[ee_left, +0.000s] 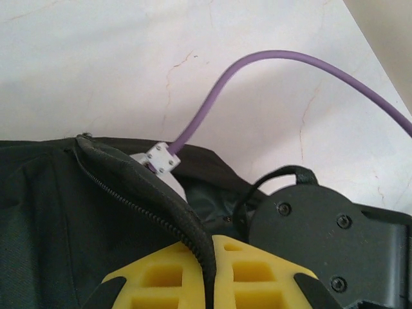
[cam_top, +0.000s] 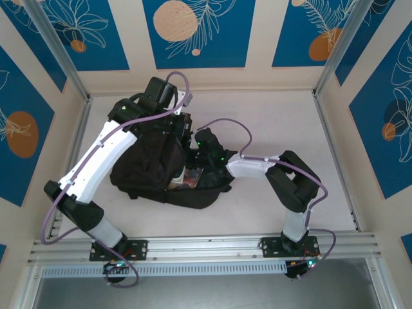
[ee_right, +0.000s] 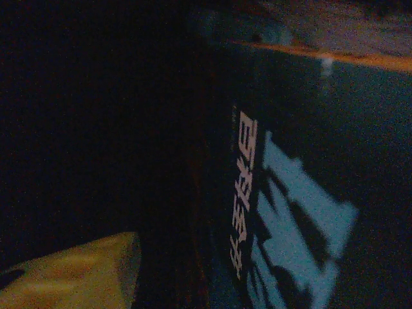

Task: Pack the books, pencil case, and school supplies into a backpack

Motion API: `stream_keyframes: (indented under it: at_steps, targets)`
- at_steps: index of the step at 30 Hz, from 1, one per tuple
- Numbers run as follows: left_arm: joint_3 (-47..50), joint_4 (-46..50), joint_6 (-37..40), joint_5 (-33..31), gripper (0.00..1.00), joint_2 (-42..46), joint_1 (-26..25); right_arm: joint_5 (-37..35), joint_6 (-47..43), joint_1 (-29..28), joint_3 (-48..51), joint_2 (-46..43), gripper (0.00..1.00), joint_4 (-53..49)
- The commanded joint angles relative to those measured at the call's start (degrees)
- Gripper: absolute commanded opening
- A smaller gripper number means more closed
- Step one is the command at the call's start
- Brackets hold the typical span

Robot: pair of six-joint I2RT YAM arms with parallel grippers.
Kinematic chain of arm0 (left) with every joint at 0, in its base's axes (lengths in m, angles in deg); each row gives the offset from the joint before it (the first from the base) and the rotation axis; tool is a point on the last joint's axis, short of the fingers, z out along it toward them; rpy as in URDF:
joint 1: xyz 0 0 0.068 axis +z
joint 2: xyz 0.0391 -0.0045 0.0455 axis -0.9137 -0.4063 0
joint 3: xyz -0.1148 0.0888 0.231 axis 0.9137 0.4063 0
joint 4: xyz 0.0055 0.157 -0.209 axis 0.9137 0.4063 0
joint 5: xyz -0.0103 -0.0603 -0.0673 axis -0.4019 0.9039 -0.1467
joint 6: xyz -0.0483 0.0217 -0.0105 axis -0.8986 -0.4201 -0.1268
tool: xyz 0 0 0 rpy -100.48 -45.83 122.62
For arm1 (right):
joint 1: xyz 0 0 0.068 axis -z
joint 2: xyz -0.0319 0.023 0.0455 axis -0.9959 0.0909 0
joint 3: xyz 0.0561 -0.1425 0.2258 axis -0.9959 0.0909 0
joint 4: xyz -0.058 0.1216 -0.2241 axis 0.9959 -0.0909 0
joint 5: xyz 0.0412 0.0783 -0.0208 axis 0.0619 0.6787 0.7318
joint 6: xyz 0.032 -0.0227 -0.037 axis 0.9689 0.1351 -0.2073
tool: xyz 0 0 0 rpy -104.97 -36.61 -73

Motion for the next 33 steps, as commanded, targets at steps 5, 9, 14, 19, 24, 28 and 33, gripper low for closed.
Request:
stream_keyframes:
  at_steps: [5,9,14,19,24,28,33]
  targets:
    - [2.9,-7.7,-1.3,3.0,0.00,-1.6,1.5,-1.8,-13.0,4.3,15.1,-18.5,0.67,-11.0]
    - [4.6,-9.7,-2.5,5.9,0.00,-3.8,1.5,0.3,-14.4,8.9,25.7,-29.3,0.63,-8.4]
    - [5.4,-10.3,-4.8,10.7,0.32,-8.3,0.5,-5.3,-23.2,11.5,31.2,-46.8,0.57,-15.9]
    - [7.2,-10.7,-6.2,5.6,0.67,-3.5,1.2,-4.1,-29.3,13.7,28.6,-58.3,0.47,-27.7]
    - [8.7,-7.8,-10.4,-2.4,0.82,4.8,3.0,1.7,-34.4,12.4,21.4,-55.1,0.46,-38.8]
    - [12.5,-4.5,-14.5,-8.4,0.83,11.3,4.1,2.7,-38.9,7.1,17.1,-50.9,0.46,-42.3]
    - [22.6,-2.9,-20.3,-11.0,0.91,22.4,6.9,5.7,-41.2,0.8,10.8,-40.9,0.51,-46.4]
